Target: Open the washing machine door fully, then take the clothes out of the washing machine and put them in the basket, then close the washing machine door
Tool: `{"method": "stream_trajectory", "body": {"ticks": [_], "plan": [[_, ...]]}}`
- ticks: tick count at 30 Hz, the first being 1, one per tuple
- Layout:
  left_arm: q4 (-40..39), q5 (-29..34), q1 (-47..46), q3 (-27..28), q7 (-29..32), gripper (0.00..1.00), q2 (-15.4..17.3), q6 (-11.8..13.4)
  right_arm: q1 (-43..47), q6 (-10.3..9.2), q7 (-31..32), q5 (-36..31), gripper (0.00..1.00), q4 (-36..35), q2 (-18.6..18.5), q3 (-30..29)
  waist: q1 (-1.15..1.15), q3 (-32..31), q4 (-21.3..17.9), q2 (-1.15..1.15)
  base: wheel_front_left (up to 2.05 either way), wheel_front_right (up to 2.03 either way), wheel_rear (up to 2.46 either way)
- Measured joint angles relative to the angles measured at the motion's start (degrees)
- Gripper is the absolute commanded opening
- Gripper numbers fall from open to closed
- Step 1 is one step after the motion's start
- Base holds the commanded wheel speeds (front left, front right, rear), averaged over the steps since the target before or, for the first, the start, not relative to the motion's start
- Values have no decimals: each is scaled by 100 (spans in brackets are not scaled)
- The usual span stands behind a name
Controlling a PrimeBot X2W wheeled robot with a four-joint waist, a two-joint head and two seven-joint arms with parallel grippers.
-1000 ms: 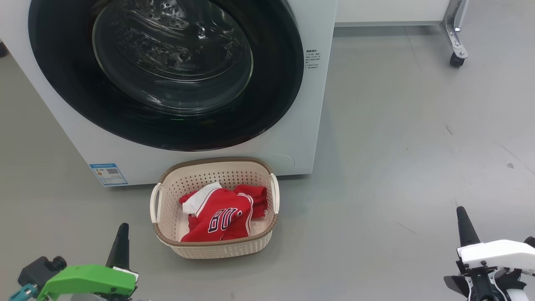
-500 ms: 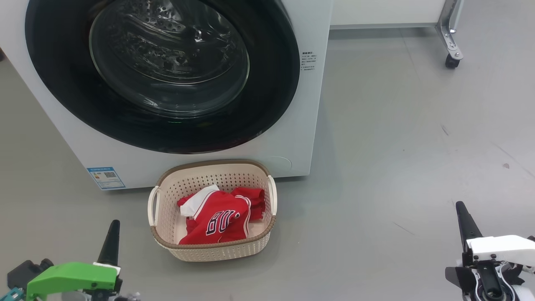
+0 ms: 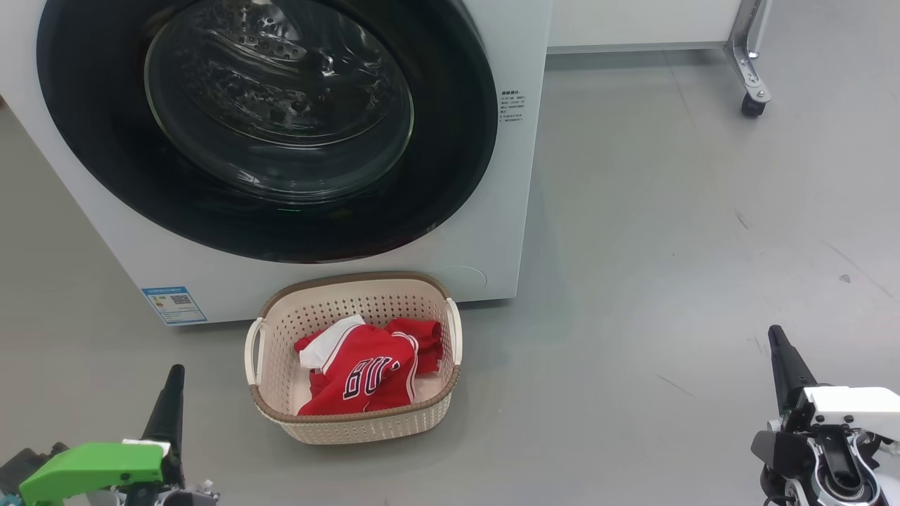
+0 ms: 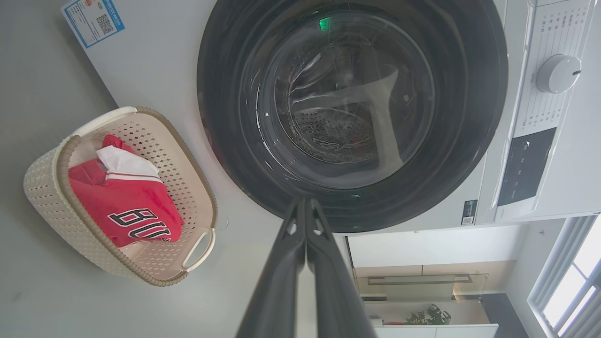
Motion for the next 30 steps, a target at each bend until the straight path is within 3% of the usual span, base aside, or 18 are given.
{"method": "stream_trajectory", "body": {"ticks": [4,30], "plan": [[29,-235,-43,66,38,0,1,-43,-30,41,57,222,0,42,19,-36,0,-9,-11,0,0,0,0],[98,-235,-58,90,53,0,1,-51,-77,43,63,224,0,91,32,-49,0,-12,-11,0,0,0,0]]}}
